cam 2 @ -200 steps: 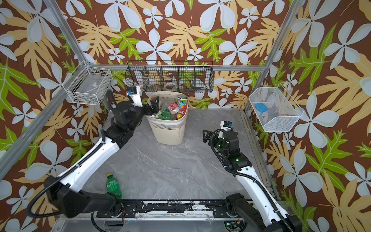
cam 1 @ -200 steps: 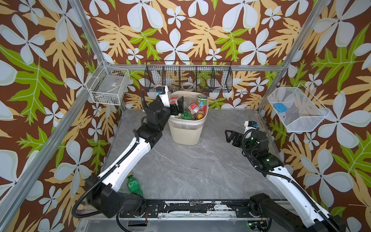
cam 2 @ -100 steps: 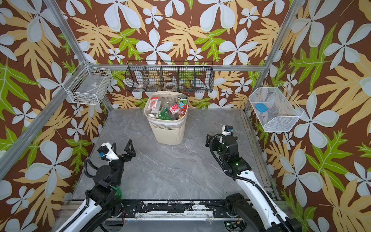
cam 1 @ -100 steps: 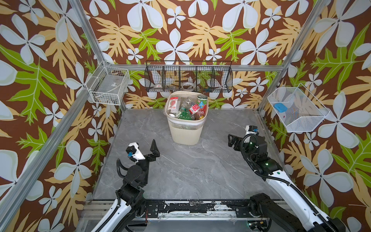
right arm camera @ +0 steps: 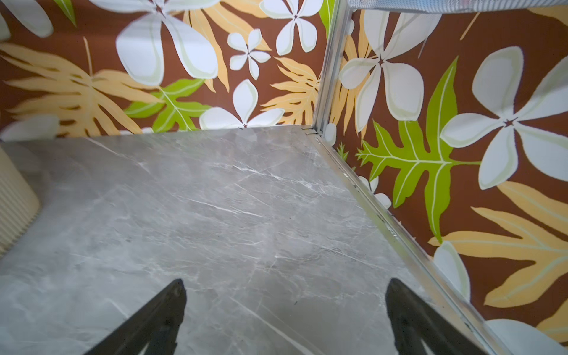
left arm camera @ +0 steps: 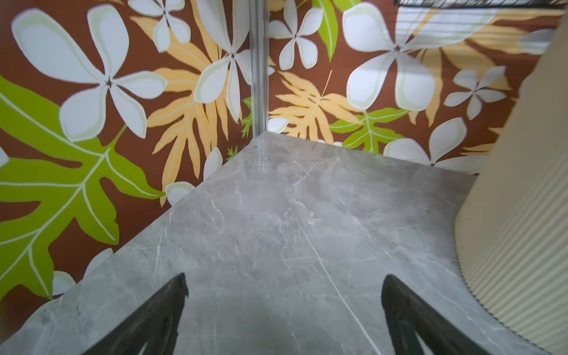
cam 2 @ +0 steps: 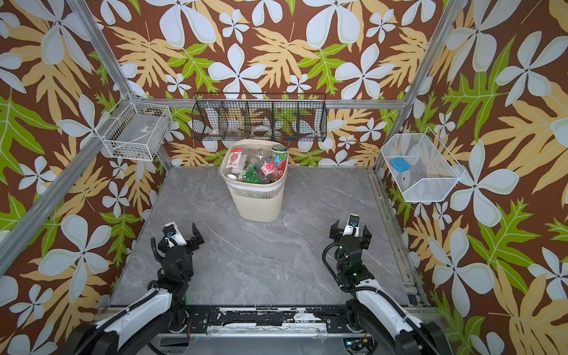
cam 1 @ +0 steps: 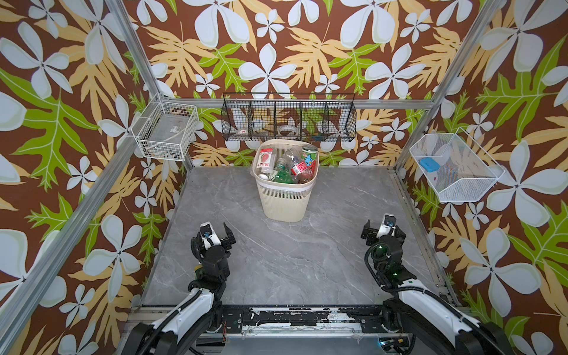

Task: Throw the plastic bottles in the bin
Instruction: Reset both arms

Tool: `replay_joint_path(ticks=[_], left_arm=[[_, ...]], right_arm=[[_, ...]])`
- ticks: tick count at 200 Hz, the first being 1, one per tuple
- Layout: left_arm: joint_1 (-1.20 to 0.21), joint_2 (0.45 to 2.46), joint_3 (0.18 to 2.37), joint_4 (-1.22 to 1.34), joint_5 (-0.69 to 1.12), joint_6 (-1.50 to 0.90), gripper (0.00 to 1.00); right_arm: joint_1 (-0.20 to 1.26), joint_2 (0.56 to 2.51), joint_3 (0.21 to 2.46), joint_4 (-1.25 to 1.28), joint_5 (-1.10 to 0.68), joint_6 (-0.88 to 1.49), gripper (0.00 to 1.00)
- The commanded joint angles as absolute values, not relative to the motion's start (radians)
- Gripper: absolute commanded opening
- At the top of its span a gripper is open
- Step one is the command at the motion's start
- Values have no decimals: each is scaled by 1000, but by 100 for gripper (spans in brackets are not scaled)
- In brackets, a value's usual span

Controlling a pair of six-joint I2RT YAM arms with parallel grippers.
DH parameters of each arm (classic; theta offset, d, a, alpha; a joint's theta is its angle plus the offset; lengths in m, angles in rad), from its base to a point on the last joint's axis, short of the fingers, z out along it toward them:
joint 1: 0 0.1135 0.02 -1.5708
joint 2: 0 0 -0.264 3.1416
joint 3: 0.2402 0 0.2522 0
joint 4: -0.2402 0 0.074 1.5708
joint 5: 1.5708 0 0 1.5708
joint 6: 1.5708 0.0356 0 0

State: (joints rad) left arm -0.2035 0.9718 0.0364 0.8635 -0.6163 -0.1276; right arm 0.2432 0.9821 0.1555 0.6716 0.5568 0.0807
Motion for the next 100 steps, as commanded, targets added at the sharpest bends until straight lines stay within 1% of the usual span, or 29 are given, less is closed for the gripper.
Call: replay_joint_path(ticks=[1, 8, 20, 26, 29, 33, 38, 42, 53, 57, 67, 76, 87, 100], left_arm=[[-163, 1124, 70, 1181, -485, -94, 100], [-161, 1170, 102, 1183, -486, -80, 100], [-118, 1280, 160, 1157, -406, -106, 100], [-106, 1369, 159, 1232, -383, -103, 100], [-104, 1398, 143, 1328, -382, -82, 100], [-103, 1400, 123, 1358, -371, -82, 100], [-103, 1362, 121, 1293, -370, -102, 100], [-100, 1337, 123, 1249, -369, -112, 100], [-95, 1368, 123, 1312, -392, -113, 100], [-95, 1382, 133, 1310, -403, -107, 100], [-98, 1356, 144, 1238, -404, -121, 100], [-98, 1355, 143, 1245, -405, -127, 100], [-98, 1370, 126, 1305, -404, -111, 100], [-98, 1363, 135, 1272, -403, -117, 100]], right_arm=[[176, 1159, 117, 1087, 553, -3, 99], [139, 1227, 112, 1148, 502, 10, 100], [99, 1347, 108, 1265, 450, 33, 99], [86, 1413, 107, 1323, 408, 42, 100], [83, 1446, 110, 1349, 393, 42, 100], [83, 1498, 112, 1389, 372, 29, 99], [87, 1548, 115, 1481, 370, 0, 100], [97, 1543, 120, 1506, 379, -12, 100], [103, 1452, 157, 1261, 342, -4, 100], [98, 1444, 165, 1212, 324, 4, 99], [95, 1490, 154, 1308, 315, -12, 100], [95, 1522, 143, 1399, 320, -18, 100], [95, 1490, 154, 1325, 315, -10, 100], [95, 1487, 161, 1305, 316, -11, 100]])
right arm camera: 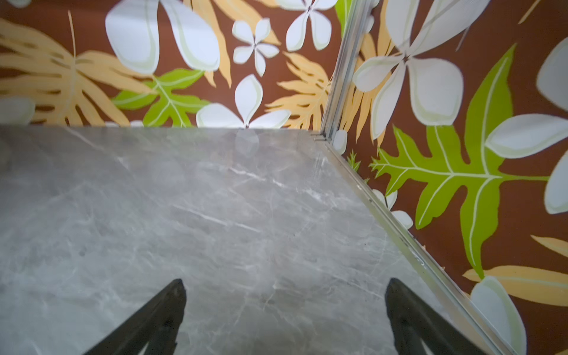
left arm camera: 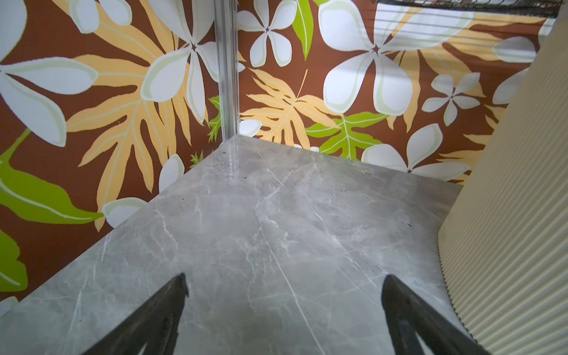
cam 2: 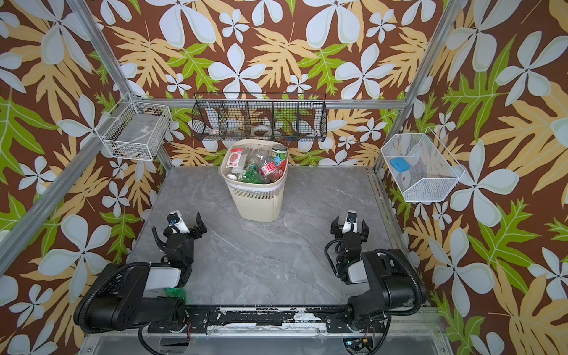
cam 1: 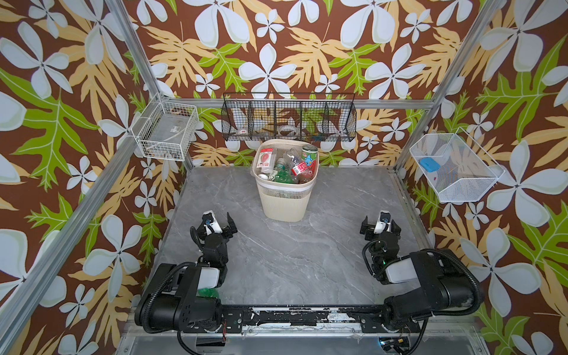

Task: Throw the plastic bottles in the bin
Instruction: Reset both arms

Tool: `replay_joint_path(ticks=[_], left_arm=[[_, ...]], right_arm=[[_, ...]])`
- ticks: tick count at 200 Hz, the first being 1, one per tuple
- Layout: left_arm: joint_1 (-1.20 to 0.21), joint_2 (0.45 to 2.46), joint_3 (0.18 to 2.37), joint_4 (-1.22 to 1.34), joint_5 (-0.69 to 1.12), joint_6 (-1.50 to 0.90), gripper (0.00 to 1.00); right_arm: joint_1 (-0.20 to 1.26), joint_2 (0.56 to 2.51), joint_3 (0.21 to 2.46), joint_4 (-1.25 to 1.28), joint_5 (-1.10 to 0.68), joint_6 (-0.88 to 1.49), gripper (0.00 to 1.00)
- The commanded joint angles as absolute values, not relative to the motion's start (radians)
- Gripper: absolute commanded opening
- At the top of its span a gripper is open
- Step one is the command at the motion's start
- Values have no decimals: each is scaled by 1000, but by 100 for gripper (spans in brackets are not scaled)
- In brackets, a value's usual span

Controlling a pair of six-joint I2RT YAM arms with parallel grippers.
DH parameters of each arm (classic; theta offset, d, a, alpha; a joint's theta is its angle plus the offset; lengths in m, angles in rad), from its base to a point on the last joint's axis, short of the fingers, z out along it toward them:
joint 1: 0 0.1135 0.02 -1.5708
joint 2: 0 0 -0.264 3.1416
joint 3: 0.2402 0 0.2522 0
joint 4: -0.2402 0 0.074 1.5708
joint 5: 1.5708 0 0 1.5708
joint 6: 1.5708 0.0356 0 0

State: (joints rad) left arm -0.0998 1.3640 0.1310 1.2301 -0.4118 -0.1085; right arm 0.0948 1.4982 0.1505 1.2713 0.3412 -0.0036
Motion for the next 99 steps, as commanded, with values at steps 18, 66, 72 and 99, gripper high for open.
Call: replay_joint_path(ticks=[18, 66, 72, 99], left_arm=[[-98, 1367, 135, 1282, -402, -115, 100], [-98, 1371, 141, 1272, -400, -114, 100], [-98, 1371, 141, 1271, -400, -114, 100], [-99, 1367, 139, 1273, -402, -113, 100]], right_arm=[[95, 1508, 143, 1372, 324, -16, 100], [95, 1503, 144, 1361, 322, -14, 100], [95, 1504, 145, 1362, 321, -13, 100], [95, 1505, 141, 1370, 325, -12, 100]])
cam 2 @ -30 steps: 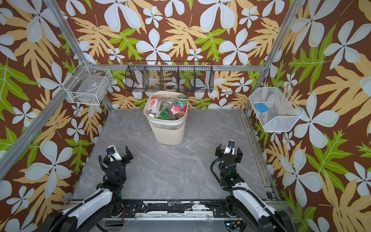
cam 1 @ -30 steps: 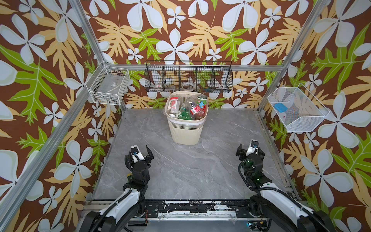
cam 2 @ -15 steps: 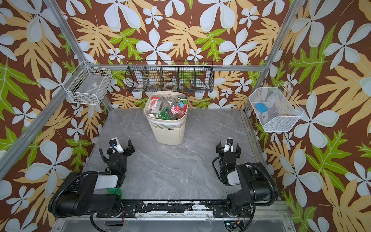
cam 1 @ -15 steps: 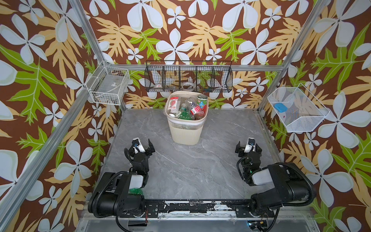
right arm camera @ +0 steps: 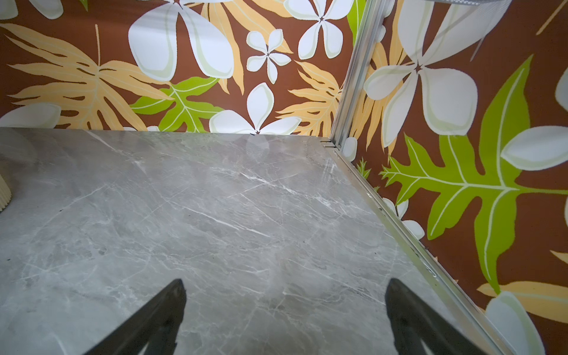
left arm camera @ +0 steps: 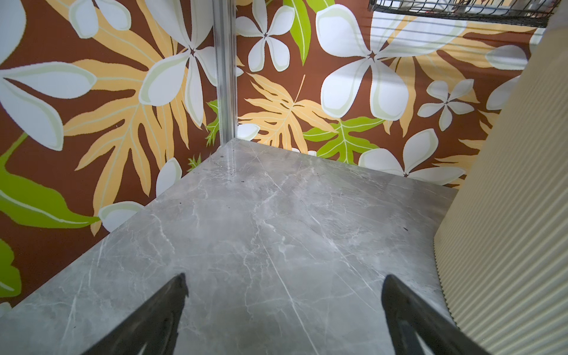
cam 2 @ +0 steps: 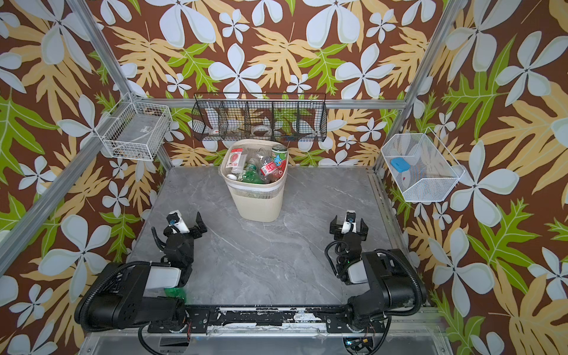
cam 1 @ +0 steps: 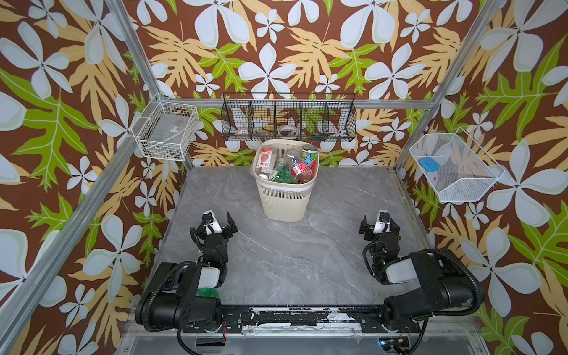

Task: Throw the plastic bottles in the bin
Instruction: Reset both arms

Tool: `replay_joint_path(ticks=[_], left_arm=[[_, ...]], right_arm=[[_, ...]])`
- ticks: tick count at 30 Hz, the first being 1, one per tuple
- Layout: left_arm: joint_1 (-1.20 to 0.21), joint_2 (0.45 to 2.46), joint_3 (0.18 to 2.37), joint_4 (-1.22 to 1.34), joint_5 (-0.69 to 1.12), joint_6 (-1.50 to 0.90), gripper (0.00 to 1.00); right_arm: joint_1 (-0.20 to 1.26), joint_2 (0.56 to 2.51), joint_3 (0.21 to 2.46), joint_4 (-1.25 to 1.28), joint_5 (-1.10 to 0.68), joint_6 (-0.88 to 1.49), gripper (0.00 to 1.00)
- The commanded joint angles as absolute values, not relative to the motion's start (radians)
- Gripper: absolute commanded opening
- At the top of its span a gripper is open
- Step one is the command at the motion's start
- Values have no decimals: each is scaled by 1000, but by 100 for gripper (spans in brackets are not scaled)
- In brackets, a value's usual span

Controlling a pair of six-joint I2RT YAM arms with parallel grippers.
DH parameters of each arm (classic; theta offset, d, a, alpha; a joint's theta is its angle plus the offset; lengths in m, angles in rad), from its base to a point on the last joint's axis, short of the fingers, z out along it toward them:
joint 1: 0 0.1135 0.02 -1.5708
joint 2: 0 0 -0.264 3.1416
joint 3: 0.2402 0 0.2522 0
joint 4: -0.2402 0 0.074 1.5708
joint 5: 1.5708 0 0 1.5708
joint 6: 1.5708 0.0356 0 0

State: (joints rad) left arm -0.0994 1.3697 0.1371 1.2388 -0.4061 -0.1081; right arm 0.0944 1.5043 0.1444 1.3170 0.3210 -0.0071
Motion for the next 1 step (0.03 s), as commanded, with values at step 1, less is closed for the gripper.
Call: replay_joint_path(ticks=[1], left_arm=[[-98, 1367, 138, 1274, -403, -113, 100]], right_arm=[[95, 1505, 141, 1371, 324, -13, 99]])
